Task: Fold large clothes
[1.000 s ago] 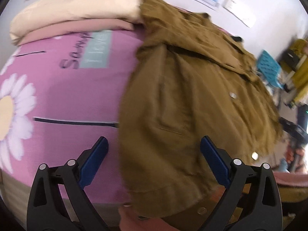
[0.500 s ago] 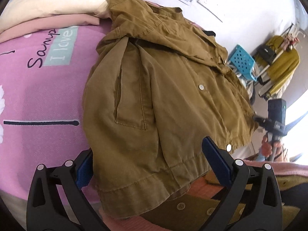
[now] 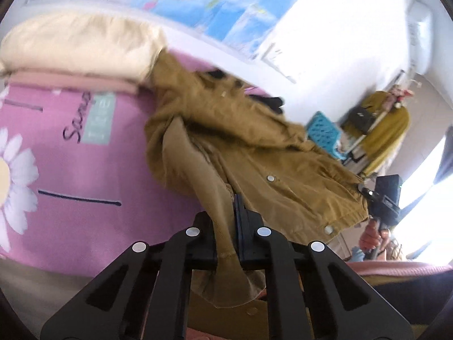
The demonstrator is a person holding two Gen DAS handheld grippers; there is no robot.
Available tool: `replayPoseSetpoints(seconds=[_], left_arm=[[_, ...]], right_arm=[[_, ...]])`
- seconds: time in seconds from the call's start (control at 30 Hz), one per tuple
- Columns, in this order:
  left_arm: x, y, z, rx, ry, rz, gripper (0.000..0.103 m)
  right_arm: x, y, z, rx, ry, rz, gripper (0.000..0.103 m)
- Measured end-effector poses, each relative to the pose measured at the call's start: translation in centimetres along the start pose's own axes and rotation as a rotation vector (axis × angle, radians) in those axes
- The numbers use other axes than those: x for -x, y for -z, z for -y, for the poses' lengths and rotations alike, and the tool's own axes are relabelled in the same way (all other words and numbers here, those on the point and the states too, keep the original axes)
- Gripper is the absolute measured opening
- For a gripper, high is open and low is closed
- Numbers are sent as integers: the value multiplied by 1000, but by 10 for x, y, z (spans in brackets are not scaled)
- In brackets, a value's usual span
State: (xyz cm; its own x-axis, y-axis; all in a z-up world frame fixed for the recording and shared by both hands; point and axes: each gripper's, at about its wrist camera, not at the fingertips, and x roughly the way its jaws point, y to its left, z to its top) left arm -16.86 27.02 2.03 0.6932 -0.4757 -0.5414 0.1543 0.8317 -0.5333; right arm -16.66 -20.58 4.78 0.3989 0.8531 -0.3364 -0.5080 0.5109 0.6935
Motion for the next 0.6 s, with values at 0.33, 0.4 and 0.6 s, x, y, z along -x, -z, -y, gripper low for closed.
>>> replayPoseSetpoints(seconds=[0.33,0.4,0.6], left_arm=[[-59,41,-45,81,7,-235,27],[-65,46,-53,102,9,-255,33],[-78,48,-39,45,5,-301,53]], right_arm=[[-13,54,75,-249,98,-180,53],[-13,63,83,-270,126,-198,64],[-24,85,84,-270,125,-279,57]])
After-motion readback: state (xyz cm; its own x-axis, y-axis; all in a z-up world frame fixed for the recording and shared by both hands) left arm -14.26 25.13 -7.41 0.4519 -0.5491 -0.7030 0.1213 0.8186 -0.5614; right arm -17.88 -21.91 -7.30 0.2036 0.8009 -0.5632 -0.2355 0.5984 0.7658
